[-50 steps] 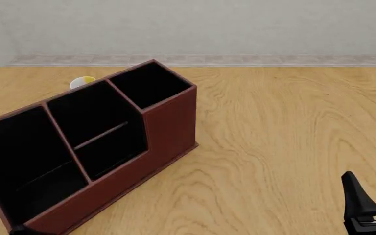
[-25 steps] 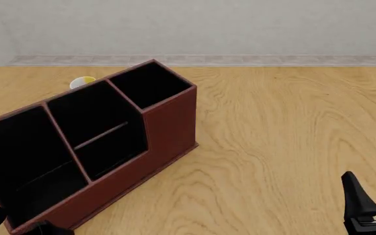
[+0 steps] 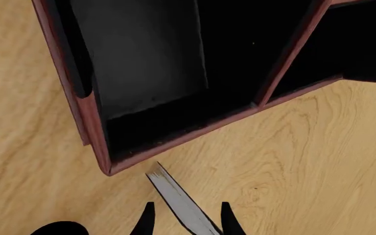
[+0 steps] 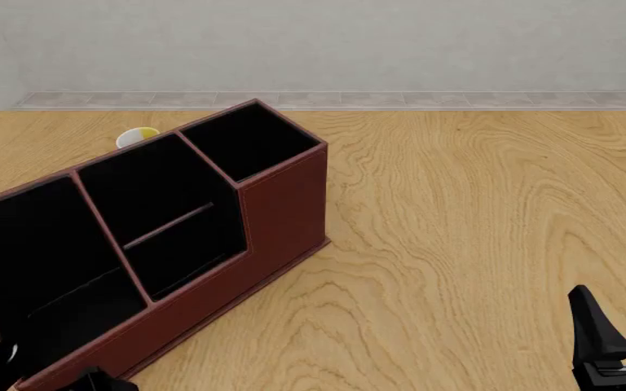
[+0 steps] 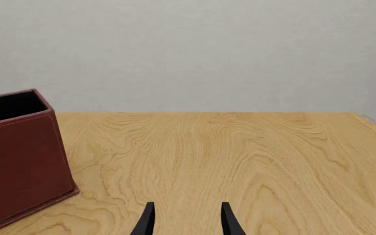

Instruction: Pick up the book and place it in the left compartment of the caddy.

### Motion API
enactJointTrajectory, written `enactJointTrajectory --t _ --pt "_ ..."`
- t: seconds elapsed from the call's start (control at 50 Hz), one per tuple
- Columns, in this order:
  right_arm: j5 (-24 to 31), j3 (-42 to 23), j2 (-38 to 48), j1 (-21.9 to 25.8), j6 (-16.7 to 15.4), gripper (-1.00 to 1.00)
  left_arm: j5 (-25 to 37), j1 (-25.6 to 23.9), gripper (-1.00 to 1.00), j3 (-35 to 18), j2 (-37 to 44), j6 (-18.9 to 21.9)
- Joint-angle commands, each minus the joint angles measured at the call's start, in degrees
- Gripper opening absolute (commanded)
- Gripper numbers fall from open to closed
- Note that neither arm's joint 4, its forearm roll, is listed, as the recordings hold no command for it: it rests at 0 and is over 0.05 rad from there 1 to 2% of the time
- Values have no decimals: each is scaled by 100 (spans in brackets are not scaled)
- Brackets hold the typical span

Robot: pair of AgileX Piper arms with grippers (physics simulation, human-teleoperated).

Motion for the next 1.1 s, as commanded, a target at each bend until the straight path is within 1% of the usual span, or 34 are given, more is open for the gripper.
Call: enactJointTrajectory --t 0.02,0.08,0.1,0.14,0.18,0.3,0.32,0.38,0.4,0.52,0.54,0.56,0.58,0.6,0.7,0.9,0.92,0.94,0.98,1.02,1.08,1.1 --pt "32 8 -40 0 0 100 -296 -83 100 183 175 -92" --pt "31 8 -40 1 1 100 -392 -115 100 255 217 -138" --pt "31 8 -38 1 0 100 -221 -147 100 124 191 -174" --pt "31 8 -39 2 0 100 -438 -157 100 316 231 -190" --pt "31 8 -39 1 1 100 -475 -152 100 369 236 -212" --pt "31 8 -40 1 0 100 -635 -111 100 437 340 -180" --pt "32 8 -40 1 0 100 -484 -129 100 327 307 -205" --pt "32 8 -40 1 1 100 -731 -172 100 540 371 -265" --pt "32 8 -41 2 -1 100 -755 -152 100 530 399 -223" --pt "31 8 -40 1 0 100 -853 -197 100 590 457 -274" --pt "31 8 -40 1 1 100 -716 -222 100 521 403 -320" --pt "31 8 -40 1 1 100 -710 -222 100 519 399 -320" --pt "32 8 -42 0 1 100 -818 -212 100 590 437 -301" --pt "32 8 -41 1 1 100 -853 -236 -100 645 422 -349" --pt "32 8 -41 0 0 100 -729 -284 -100 669 279 -457" --pt "31 8 -40 1 1 100 -487 -169 -100 588 121 -360" --pt "31 8 -40 1 1 100 -209 -172 -100 408 30 -351" --pt "31 8 -40 1 0 100 -297 -157 -100 479 38 -317" --pt "32 8 -41 2 0 100 -255 -126 -100 470 1 -282" --pt "32 8 -42 0 1 100 47 -118 -100 249 -82 -250" --pt "32 8 -42 2 1 100 88 -52 -100 265 -169 -145" --pt "32 8 -42 1 3 100 216 -50 -100 201 -244 -117"
